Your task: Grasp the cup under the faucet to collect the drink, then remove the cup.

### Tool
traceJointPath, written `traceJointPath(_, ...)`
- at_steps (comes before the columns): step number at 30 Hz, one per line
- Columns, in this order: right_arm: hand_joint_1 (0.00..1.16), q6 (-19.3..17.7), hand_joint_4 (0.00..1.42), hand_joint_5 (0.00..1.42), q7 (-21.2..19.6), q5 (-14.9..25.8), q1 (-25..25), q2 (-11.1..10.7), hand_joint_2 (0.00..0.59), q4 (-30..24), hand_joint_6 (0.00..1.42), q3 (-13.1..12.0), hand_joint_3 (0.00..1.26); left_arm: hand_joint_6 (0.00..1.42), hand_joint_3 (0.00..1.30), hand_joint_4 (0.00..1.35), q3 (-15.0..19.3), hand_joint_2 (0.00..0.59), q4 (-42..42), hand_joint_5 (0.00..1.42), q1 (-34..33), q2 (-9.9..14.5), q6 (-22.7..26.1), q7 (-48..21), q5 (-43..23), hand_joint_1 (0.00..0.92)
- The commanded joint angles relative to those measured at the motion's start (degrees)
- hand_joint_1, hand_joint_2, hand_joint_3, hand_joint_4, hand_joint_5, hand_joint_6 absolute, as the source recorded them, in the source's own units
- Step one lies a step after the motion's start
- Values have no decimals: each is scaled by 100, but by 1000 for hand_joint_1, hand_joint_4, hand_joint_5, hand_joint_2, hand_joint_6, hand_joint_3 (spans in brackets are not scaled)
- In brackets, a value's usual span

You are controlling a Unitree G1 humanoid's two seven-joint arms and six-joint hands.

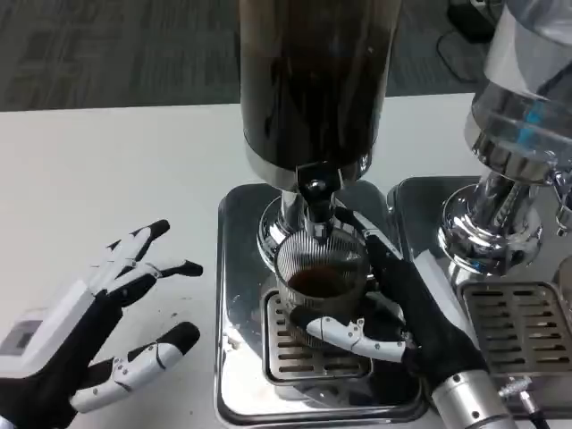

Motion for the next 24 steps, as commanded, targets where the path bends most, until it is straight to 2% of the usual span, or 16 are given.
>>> traceJointPath(1,854,-160,303,476,-83,48,-65,78,131,148,625,-3,182,0,322,0,35,210,-100,0,97,34,60,82,21,0)
traceJointPath(5,870,-311,334,515,-175,-6,-89,92,134,213,677,-2,218,0,324,0,55,210,-148,0,140,24,80,103,30,0)
traceJointPath(24,922,-595,412,655,-636,-253,-79,115,135,337,904,-26,321,0,333,0,31,210,-188,0,134,25,124,131,22,0)
